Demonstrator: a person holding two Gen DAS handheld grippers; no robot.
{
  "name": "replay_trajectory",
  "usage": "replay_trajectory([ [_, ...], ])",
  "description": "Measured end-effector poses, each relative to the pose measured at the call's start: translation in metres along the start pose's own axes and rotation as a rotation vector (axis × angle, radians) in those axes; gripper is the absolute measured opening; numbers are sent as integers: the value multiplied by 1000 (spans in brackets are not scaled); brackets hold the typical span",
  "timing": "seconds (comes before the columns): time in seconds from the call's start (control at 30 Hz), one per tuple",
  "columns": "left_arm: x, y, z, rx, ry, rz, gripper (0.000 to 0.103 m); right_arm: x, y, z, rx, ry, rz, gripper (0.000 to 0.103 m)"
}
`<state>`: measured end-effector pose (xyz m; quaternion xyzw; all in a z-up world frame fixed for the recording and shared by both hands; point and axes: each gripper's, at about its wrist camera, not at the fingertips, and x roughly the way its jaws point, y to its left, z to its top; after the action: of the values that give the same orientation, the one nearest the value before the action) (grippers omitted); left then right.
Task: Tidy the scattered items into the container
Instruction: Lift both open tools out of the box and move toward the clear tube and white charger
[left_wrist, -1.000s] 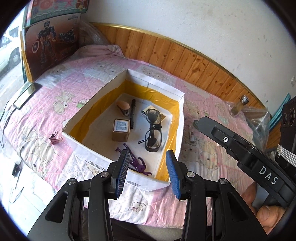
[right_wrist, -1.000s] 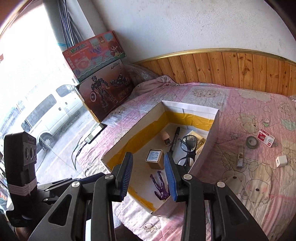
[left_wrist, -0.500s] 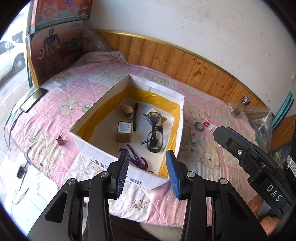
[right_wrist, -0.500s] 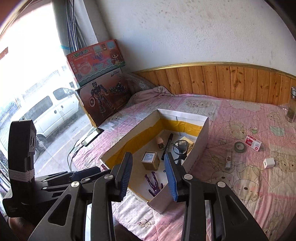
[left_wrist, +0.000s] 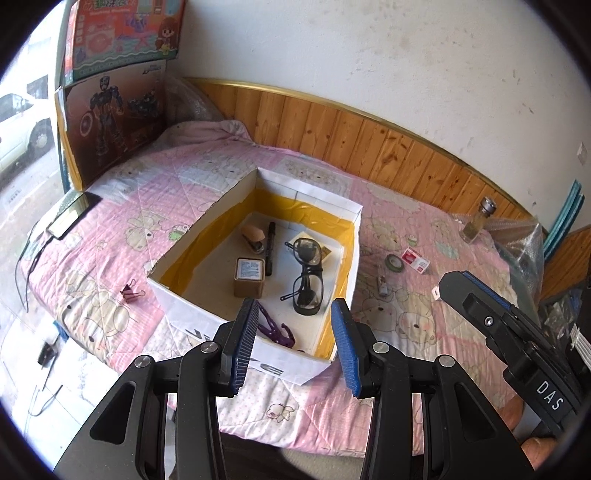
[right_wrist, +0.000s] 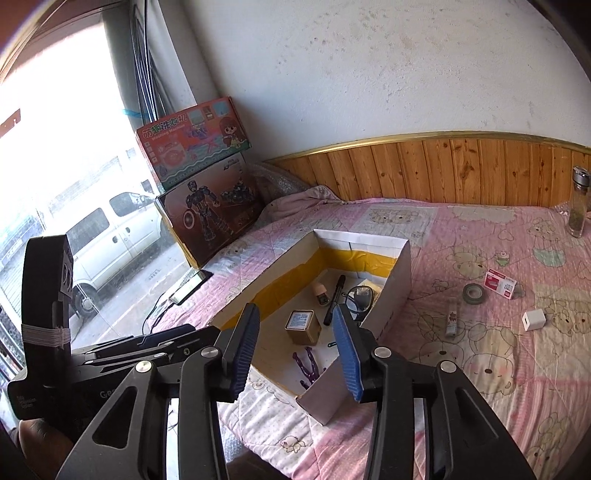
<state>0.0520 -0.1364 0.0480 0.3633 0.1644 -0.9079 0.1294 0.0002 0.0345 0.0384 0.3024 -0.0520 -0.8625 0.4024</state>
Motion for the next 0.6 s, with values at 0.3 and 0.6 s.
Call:
replay_trajectory([
  [0.3,4,-19,-4,63,-13,4,43,-14,-37,-12,111,-37,-1,50],
  [0.6,30,-54,-8,133,37,-49,44,-19,-85,-27,233,-36,-38,50],
])
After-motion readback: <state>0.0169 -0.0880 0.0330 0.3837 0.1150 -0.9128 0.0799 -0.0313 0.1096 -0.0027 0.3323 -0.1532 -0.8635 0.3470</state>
